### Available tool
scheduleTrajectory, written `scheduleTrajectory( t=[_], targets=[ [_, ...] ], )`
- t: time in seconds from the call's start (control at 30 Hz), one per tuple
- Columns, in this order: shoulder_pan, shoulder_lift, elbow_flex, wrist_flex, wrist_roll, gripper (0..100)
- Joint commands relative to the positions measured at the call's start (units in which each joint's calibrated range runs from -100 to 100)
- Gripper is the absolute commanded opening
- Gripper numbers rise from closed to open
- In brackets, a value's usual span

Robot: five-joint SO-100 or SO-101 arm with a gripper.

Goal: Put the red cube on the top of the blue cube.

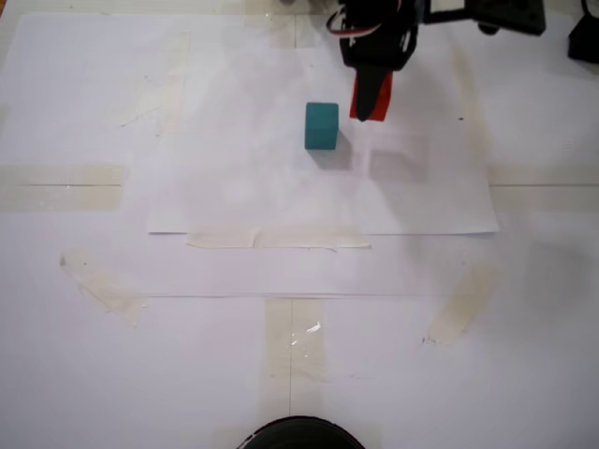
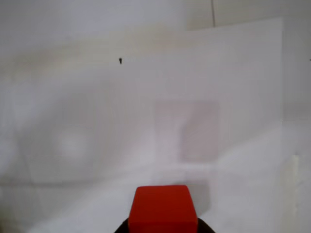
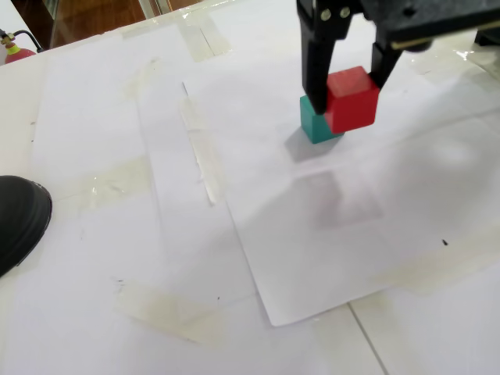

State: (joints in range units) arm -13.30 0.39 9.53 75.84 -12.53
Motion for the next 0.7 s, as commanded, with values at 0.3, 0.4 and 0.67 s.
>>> scheduleTrajectory(
  t=[0.3, 0.4, 0.67],
  targets=[
    [7.7, -1.42, -4.77, 0.43, 4.59, 10],
    [8.91, -1.25, -4.68, 0.1, 5.67, 10],
    [9.9, -1.51, -2.04, -0.96, 7.67, 10]
  ],
)
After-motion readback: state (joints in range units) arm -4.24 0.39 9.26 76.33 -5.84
